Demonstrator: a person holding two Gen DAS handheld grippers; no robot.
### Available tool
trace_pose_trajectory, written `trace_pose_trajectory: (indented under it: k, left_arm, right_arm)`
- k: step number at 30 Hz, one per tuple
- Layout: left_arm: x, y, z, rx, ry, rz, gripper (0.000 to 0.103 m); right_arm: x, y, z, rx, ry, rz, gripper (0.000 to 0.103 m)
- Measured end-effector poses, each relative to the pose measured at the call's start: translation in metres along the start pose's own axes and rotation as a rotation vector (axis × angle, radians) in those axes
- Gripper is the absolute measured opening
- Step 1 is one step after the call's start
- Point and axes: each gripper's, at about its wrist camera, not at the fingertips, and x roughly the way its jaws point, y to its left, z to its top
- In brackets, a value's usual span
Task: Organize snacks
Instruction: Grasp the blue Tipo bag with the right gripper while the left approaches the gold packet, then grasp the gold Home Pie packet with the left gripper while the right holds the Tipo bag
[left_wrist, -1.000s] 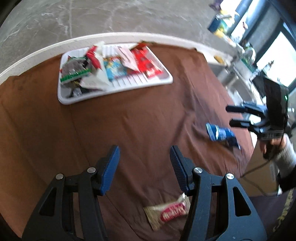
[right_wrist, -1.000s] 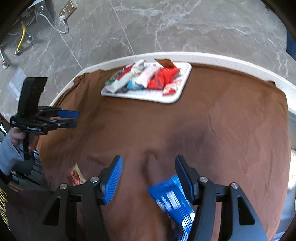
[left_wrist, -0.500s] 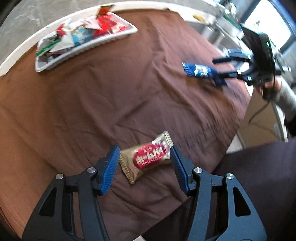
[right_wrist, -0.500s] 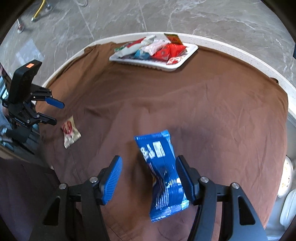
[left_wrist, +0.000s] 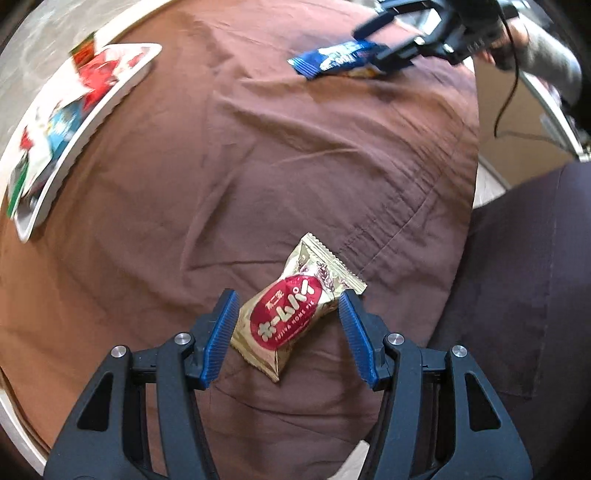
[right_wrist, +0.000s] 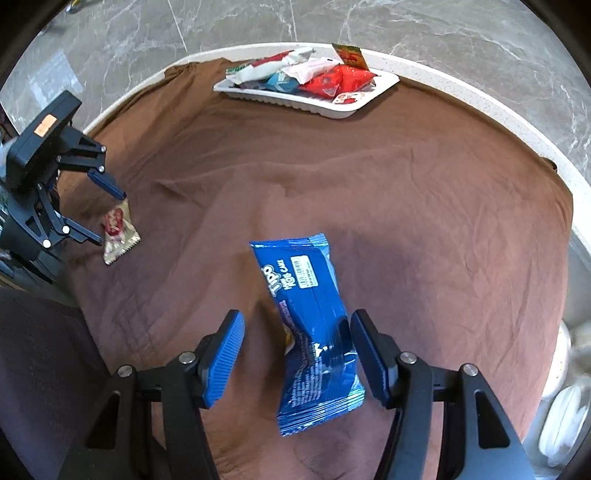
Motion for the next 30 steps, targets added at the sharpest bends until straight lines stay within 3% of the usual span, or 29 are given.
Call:
trace_pose_trajectory:
  k: [8,15,19,30]
  left_arm:
    - [0.015,-0.01,0.014,0.157,0.051,-0.004,0.054]
    - [0.023,-0.006,0.024,0.201,0.054,0.008,0.054]
    - [0.023,-0.006,0.03,0.205,0.053,0.001,0.046]
    - [0.017,0.017,0.031,0.089,0.03,-0.043,0.03]
  right_arm:
    - [0.009,-0.004,0.004,0.007,0.019,-0.004,0.063]
    - [0.02,-0.009,0.004,0.017,0.053,-0.001,0.058]
    - [0.024,-0.011,0.002,0.026,0.062,0.008,0.045]
    - [0.02,-0.021,0.0,0.09,0.033,0.036,0.036]
